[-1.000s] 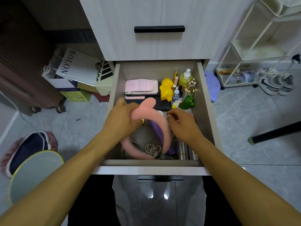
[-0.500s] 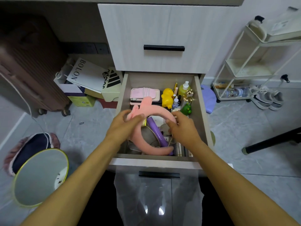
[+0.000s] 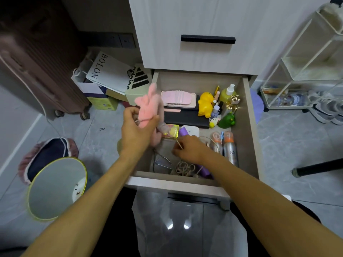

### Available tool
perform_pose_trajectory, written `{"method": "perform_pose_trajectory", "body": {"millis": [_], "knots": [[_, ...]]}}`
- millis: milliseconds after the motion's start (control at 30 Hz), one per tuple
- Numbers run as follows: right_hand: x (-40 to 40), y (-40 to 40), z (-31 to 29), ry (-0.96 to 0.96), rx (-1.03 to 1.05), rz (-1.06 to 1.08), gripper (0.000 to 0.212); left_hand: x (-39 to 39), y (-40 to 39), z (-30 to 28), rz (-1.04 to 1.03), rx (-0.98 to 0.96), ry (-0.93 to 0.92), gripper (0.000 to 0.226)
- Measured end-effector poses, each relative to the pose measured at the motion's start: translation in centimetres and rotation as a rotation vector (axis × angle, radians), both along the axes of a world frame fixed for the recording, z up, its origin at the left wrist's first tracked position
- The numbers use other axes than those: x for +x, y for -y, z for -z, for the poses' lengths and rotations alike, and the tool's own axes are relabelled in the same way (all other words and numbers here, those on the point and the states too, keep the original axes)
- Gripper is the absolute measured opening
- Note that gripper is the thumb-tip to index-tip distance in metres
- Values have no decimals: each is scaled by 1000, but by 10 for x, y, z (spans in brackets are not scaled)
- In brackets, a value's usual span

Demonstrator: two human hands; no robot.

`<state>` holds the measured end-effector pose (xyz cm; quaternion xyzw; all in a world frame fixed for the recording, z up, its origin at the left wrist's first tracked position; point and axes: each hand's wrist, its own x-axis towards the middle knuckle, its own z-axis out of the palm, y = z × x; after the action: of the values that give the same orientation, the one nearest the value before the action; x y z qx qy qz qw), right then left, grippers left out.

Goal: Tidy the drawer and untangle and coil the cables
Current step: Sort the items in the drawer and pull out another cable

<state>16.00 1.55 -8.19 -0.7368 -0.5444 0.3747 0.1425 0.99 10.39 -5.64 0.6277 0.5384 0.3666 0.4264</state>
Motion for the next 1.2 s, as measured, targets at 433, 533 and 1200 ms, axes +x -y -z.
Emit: {"method": "perform_pose_trajectory", "body": {"millis": [433, 533, 1200], "knots": [[-53, -47, 47, 479, -207, -253, 36, -4, -5, 10, -84, 78, 31, 48], [-53, -48, 54, 392, -223, -171, 29, -6, -6, 11, -85, 55, 20, 47], [-34, -60, 59, 236, -324, -112, 32, -4, -10, 14, -92, 49, 19, 50]]}}
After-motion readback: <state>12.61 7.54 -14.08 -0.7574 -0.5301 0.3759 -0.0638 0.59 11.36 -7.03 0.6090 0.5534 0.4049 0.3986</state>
